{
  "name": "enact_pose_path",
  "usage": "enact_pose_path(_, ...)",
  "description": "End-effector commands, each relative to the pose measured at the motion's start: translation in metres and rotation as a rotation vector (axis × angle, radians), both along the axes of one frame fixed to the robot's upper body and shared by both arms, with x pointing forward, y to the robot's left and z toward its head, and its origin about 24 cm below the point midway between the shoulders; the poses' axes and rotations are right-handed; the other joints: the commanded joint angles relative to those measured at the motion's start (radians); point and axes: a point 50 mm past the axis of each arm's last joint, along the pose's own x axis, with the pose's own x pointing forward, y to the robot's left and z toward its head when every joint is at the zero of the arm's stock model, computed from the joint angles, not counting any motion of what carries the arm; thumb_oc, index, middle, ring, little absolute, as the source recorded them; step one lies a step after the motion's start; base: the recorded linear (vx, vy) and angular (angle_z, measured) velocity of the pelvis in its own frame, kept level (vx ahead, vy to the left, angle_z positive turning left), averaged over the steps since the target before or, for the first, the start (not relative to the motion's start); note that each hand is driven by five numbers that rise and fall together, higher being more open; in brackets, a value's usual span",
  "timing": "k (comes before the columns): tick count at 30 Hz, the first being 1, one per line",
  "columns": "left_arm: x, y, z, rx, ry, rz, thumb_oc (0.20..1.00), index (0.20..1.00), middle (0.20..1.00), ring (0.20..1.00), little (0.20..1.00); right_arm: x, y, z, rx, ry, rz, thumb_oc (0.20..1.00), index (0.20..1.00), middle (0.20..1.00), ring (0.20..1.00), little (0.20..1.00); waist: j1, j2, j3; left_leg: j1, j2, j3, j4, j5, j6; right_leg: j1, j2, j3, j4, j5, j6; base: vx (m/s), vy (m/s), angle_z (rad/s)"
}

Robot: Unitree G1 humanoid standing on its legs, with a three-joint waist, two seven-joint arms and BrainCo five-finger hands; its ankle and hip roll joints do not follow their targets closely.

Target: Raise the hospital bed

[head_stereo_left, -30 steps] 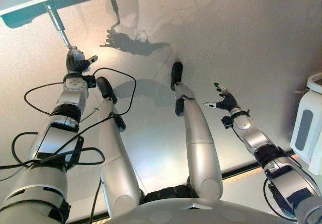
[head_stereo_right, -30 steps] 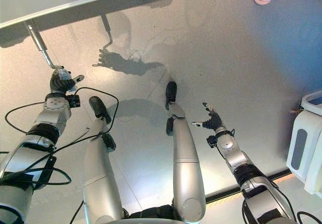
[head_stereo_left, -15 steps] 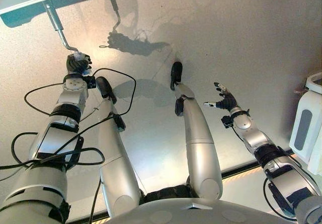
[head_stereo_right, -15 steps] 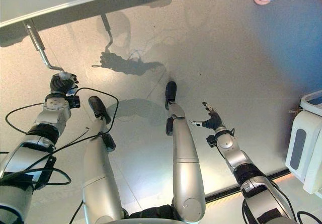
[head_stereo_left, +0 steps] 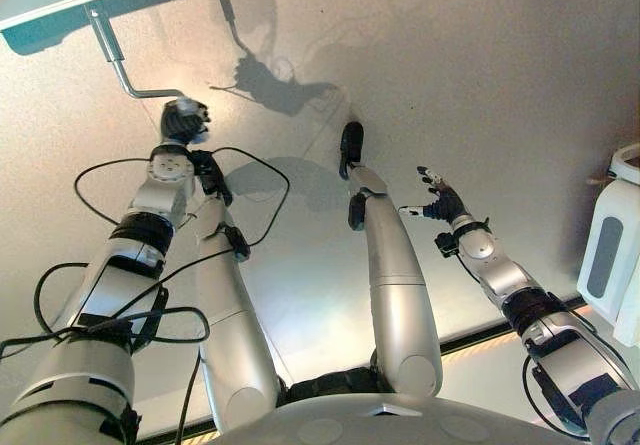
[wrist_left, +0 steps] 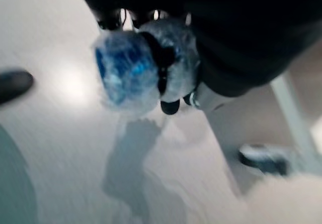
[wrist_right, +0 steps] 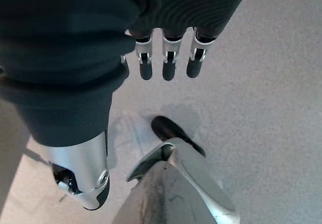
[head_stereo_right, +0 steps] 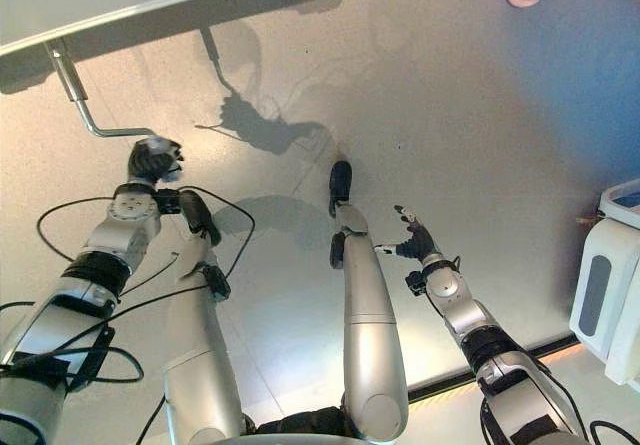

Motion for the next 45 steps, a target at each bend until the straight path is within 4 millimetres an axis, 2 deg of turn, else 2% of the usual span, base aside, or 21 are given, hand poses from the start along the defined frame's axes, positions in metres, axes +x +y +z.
enact_pose_path(1,-0.004,-0.031,0.017,0.049,-0.136,-0.182,0.2,0.2,0.2,0.2,0.2,-0.021,-0.011,-0.016,-0.043,0.063,0.004,1.0,1.0,1.0,1.0,1.0,0.001,0.009,-0.018,0.033,0.007,-0.012,-0.065,0.083,0.019,0.043,0.006,0.056,0.003,0.012,0.119,0.01,-0.04,-0.14)
enact_pose_path(5,-0.015,-0.053,0.02,0.008,-0.188,-0.31,0.2,0.2,0.2,0.2,0.2,-0.026,-0.017,-0.015,-0.086,0.066,0.016,1.0,1.0,1.0,1.0,1.0,-0.006,0.03,-0.018,0.106,0.009,0.012,-0.109,0.095,0.012,0.068,0.019,0.076,0.015,-0.006,0.113,-0.01,-0.03,-0.18)
enact_pose_path(6,-0.021,-0.057,0.025,0.018,-0.213,-0.362,0.2,0.2,0.2,0.2,0.2,-0.026,-0.021,-0.014,-0.11,0.066,0.014,1.0,1.0,1.0,1.0,1.0,-0.002,0.045,-0.018,0.117,0.012,0.028,-0.141,0.134,0.01,0.055,0.031,0.083,0.004,0.022,0.105,-0.07,-0.028,-0.17)
enact_pose_path(7,-0.021,-0.057,0.025,0.018,-0.213,-0.362,0.2,0.2,0.2,0.2,0.2,-0.026,-0.021,-0.014,-0.11,0.067,0.015,1.0,1.0,1.0,1.0,1.0,-0.002,0.045,-0.018,0.118,0.012,0.028,-0.142,0.134,0.01,0.055,0.031,0.084,0.004,0.022,0.105,-0.06,-0.01,-0.15)
enact_pose_path(12,-0.047,-0.066,0.026,-0.071,-0.266,-0.485,0.2,0.2,0.2,0.2,0.2,-0.033,-0.034,-0.021,-0.148,0.102,-0.018,1.0,1.0,1.0,1.0,1.0,0.004,0.086,-0.018,0.193,0.003,0.054,-0.199,0.146,0.003,0.083,0.032,0.099,-0.001,0.015,0.107,0.02,-0.009,-0.09)
enact_pose_path(15,-0.068,-0.062,0.026,-0.095,-0.28,-0.55,0.2,0.2,0.2,0.2,0.2,-0.043,-0.048,-0.026,-0.175,0.134,-0.046,1.0,1.0,1.0,1.0,1.0,0.014,0.109,-0.018,0.195,0.0,0.051,-0.179,0.132,0.01,0.092,0.027,0.102,-0.001,0.018,0.111,0.01,-0.016,-0.05)
enact_pose_path(16,-0.068,-0.062,0.026,-0.095,-0.28,-0.549,0.2,0.2,0.2,0.2,0.2,-0.043,-0.048,-0.026,-0.175,0.134,-0.045,1.0,1.0,1.0,1.0,1.0,0.013,0.109,-0.018,0.195,0.0,0.051,-0.179,0.132,0.01,0.093,0.027,0.102,-0.001,0.018,0.111,0.0,-0.021,0.04)
enact_pose_path(19,-0.088,-0.051,0.028,-0.09,-0.279,-0.587,0.2,0.2,0.2,0.2,0.2,-0.051,-0.058,-0.027,-0.162,0.137,-0.082,1.0,1.0,1.0,1.0,1.0,0.024,0.122,-0.018,0.179,-0.005,0.046,-0.158,0.124,0.015,0.099,0.02,0.093,-0.007,0.027,0.117,-0.01,-0.015,0.06)
enact_pose_path(20,-0.088,-0.051,0.028,-0.09,-0.279,-0.587,0.2,0.2,0.2,0.2,0.2,-0.051,-0.057,-0.027,-0.162,0.137,-0.082,1.0,1.0,1.0,1.0,1.0,0.024,0.122,-0.018,0.179,-0.005,0.045,-0.158,0.124,0.015,0.099,0.02,0.093,-0.008,0.027,0.117,-0.01,-0.002,0.11)
enact_pose_path(21,-0.105,-0.033,0.032,-0.079,-0.278,-0.579,0.2,0.2,0.2,0.2,0.2,-0.06,-0.064,-0.032,-0.143,0.157,-0.109,1.0,1.0,1.0,1.0,1.0,0.039,0.136,-0.018,0.169,-0.015,0.037,-0.149,0.119,0.019,0.108,0.009,0.081,-0.021,0.038,0.124,-0.01,0.003,0.13)
enact_pose_path(26,-0.106,-0.033,0.032,-0.079,-0.278,-0.578,0.2,0.2,0.2,0.2,0.2,-0.06,-0.063,-0.032,-0.143,0.157,-0.109,1.0,1.0,1.0,1.0,1.0,0.038,0.135,-0.018,0.169,-0.015,0.036,-0.149,0.119,0.019,0.108,0.009,0.081,-0.022,0.038,0.124,0.0,0.005,0.15)
enact_pose_path(27,-0.117,-0.018,0.033,-0.06,-0.272,-0.548,0.2,0.2,0.2,0.2,0.2,-0.066,-0.067,-0.035,-0.136,0.17,-0.125,1.0,1.0,1.0,1.0,1.0,0.049,0.145,-0.018,0.159,-0.021,0.032,-0.142,0.116,0.02,0.12,-0.006,0.07,-0.037,0.05,0.132,-0.01,0.019,0.03)
enact_pose_path(29,-0.117,-0.018,0.033,-0.06,-0.272,-0.548,0.2,0.2,0.2,0.2,0.2,-0.066,-0.067,-0.035,-0.136,0.17,-0.124,1.0,1.0,1.0,1.0,1.0,0.049,0.145,-0.018,0.159,-0.021,0.032,-0.142,0.116,0.02,0.12,-0.006,0.07,-0.037,0.05,0.132,-0.01,0.054,0.07)
enact_pose_path(30,-0.131,0.01,0.036,-0.007,-0.259,-0.464,0.2,0.2,0.2,0.2,0.2,-0.072,-0.071,-0.04,-0.115,0.192,-0.139,1.0,1.0,1.0,1.0,1.0,0.077,0.152,-0.018,0.124,-0.036,0.019,-0.108,0.1,0.03,0.13,-0.031,0.054,-0.065,0.078,0.146,0.0,0.09,0.07)
enact_pose_path(35,-0.131,0.01,0.036,-0.007,-0.258,-0.464,0.2,0.2,0.2,0.2,0.2,-0.072,-0.071,-0.04,-0.115,0.192,-0.138,1.0,1.0,1.0,1.0,1.0,0.076,0.152,-0.018,0.124,-0.036,0.019,-0.108,0.1,0.03,0.13,-0.031,0.054,-0.065,0.078,0.146,0.0,0.067,0.19)
enact_pose_path(36,-0.137,0.032,0.038,0.034,-0.283,-0.344,0.2,0.2,0.2,0.2,0.2,-0.073,-0.071,-0.044,-0.107,0.208,-0.147,1.0,1.0,1.0,1.0,1.0,0.104,0.146,-0.018,0.049,-0.061,0.004,-0.048,0.065,0.049,0.145,-0.071,0.036,-0.118,0.109,0.164,0.03,0.277,0.09)
enact_pose_path(39,-0.136,0.037,0.037,0.057,-0.279,-0.313,0.2,0.2,0.2,0.2,0.2,-0.07,-0.068,-0.044,-0.102,0.203,-0.142,1.0,1.0,1.0,1.0,1.0,0.112,0.136,-0.018,0.026,-0.068,-0.002,-0.021,0.05,0.057,0.146,-0.079,0.034,-0.133,0.116,0.166,0.02,0.179,0.17)
enact_pose_path(42,-0.131,0.049,0.026,0.066,-0.249,-0.229,0.2,0.2,0.2,0.2,0.2,-0.063,-0.061,-0.041,-0.101,0.192,-0.115,1.0,1.0,1.0,1.0,1.0,0.118,0.119,-0.018,-0.008,-0.073,-0.006,0.009,0.035,0.063,0.143,-0.091,0.03,-0.154,0.125,0.17,0.05,0.116,0.18)
enact_pose_path(43,-0.127,0.057,0.021,0.077,-0.228,-0.18,0.2,0.2,0.2,0.2,0.2,-0.062,-0.058,-0.042,-0.098,0.192,-0.103,1.0,1.0,1.0,1.0,1.0,0.122,0.106,-0.018,-0.001,-0.074,-0.013,0.031,-0.002,0.058,0.164,-0.093,0.026,-0.155,0.102,0.177,0.02,0.093,0.07)
enact_pose_path(44,-0.126,0.057,0.024,0.078,-0.24,-0.18,0.2,0.2,0.2,0.2,0.2,-0.059,-0.058,-0.039,-0.098,0.181,-0.104,1.0,1.0,1.0,1.0,1.0,0.121,0.106,-0.018,-0.026,-0.076,-0.01,0.025,0.029,0.066,0.14,-0.094,0.027,-0.164,0.132,0.172,0.09,0.077,0.05)
enact_pose_path(45,-0.123,0.063,0.015,0.083,-0.211,-0.137,0.2,0.2,0.2,0.2,0.2,-0.059,-0.055,-0.039,-0.099,0.183,-0.09,1.0,1.0,1.0,1.0,1.0,0.122,0.101,-0.018,-0.013,-0.075,-0.015,0.039,-0.008,0.061,0.162,-0.094,0.026,-0.163,0.106,0.177,0.01,0.068,0.03)
